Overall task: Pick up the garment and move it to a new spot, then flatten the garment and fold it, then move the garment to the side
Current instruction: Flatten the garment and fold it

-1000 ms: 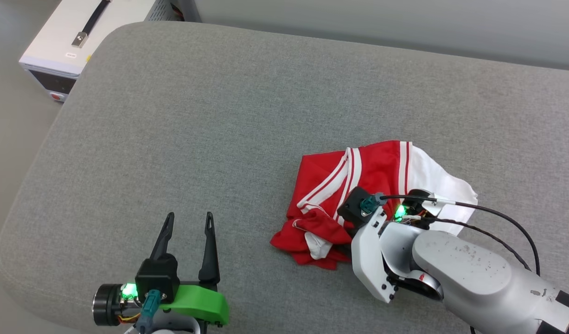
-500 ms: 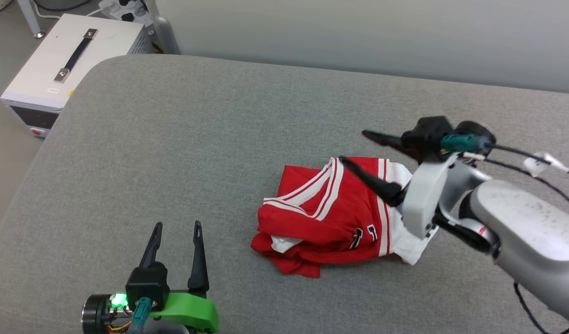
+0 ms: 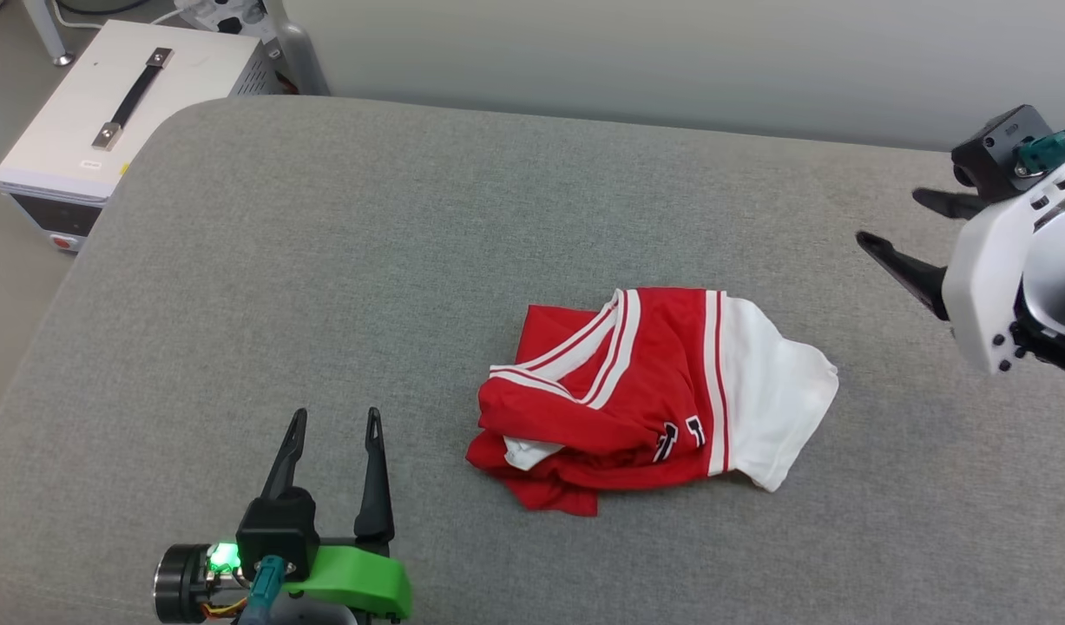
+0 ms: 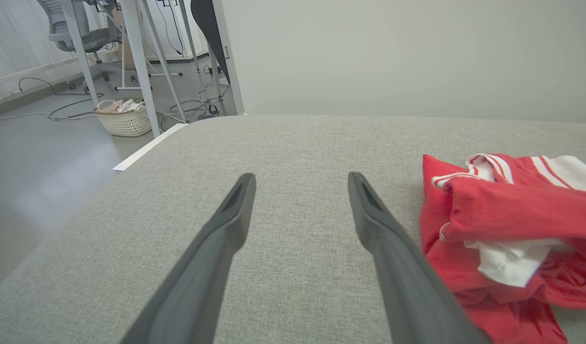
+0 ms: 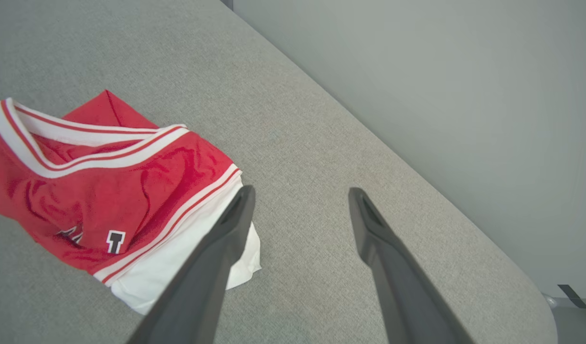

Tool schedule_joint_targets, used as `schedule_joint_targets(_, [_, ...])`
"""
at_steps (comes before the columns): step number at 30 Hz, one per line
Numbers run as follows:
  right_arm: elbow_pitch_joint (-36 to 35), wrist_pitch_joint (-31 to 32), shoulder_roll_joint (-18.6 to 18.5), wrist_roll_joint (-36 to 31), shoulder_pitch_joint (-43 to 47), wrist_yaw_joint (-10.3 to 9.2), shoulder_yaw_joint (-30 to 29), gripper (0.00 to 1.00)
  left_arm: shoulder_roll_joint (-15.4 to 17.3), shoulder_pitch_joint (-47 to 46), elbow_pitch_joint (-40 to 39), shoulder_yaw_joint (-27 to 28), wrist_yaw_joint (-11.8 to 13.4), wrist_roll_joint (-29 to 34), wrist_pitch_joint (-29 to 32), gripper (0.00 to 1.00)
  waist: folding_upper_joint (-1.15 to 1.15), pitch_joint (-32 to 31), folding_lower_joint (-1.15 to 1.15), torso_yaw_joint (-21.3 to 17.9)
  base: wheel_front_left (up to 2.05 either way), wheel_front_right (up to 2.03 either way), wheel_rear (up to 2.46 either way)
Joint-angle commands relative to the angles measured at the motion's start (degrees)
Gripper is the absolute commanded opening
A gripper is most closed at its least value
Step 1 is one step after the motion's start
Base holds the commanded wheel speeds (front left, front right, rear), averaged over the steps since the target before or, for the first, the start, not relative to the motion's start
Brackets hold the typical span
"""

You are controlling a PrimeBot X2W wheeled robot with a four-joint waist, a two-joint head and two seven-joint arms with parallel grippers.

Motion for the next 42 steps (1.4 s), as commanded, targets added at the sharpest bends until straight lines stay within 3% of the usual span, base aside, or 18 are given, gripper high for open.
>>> schedule_joint_targets(1, [0.2,3.4,-0.8,1.8,-0.9,-0.04,0.9,1.00,-0.2,-0.7,-0.3,-0.3,0.2,0.0,-0.3,1.00,0.00,0.9,0.00,0.6,0.00,0.00,0.00])
schedule_joint_targets(7, [2.7,14.2,-2.3,8.2,-1.5,-0.04,4.1,1.00,-0.2,-2.0,-1.1,-1.5,1.0,-0.3,-0.3,1.00,0.00,3.2,0.00,2.0,0.00,0.00,0.00])
schedule_joint_targets(11, [5.6,16.9,-1.4,8.9,-1.9,-0.04,6.0,1.00,-0.2,-3.4,-1.9,-2.8,1.7,-0.4,-0.3,1.00,0.00,5.6,0.00,3.2,0.00,0.00,0.00])
schedule_joint_targets(17, [9.6,17.1,1.5,7.9,-2.9,-0.04,10.2,1.00,-0.2,-5.4,-3.2,-4.6,3.0,-0.8,-0.3,1.00,0.00,8.8,0.00,4.4,0.00,0.00,0.00])
schedule_joint_targets(23, [14.1,16.7,2.8,3.0,-3.1,-0.04,19.6,1.00,-0.2,-6.4,-3.5,-5.7,4.0,-1.2,-0.3,1.00,0.00,10.4,0.00,4.9,0.00,0.00,0.00])
schedule_joint_targets(29, [17.4,14.1,4.3,5.6,-3.4,-0.04,23.0,1.00,-0.2,-6.5,-3.3,-5.7,4.3,-1.2,-0.3,1.00,0.00,10.5,0.00,4.4,0.00,0.00,0.00])
schedule_joint_targets(30, [17.4,13.2,4.5,5.7,-3.8,-0.04,23.4,0.27,-0.2,-6.4,-3.2,-5.6,4.3,-1.1,-0.3,1.00,0.00,10.3,0.00,4.1,0.00,0.00,0.00])
schedule_joint_targets(31, [17.4,12.7,4.5,5.9,-4.2,-0.04,23.7,0.00,-0.2,-6.3,-3.1,-5.5,4.3,-1.1,-0.3,1.00,0.00,10.1,0.00,3.9,0.00,0.00,0.00])
schedule_joint_targets(37, [16.9,4.6,5.2,9.2,-6.5,-0.04,22.2,0.00,-0.2,-5.8,-2.3,-5.0,3.7,-0.7,-0.3,1.00,0.00,7.9,0.00,2.1,0.00,0.00,0.00])
schedule_joint_targets(42, [14.7,-2.8,2.4,11.5,-6.8,-0.04,19.6,0.00,-0.2,-4.6,-1.7,-4.0,2.9,0.0,-0.3,1.00,0.00,4.6,0.00,0.5,0.00,0.00,0.00])
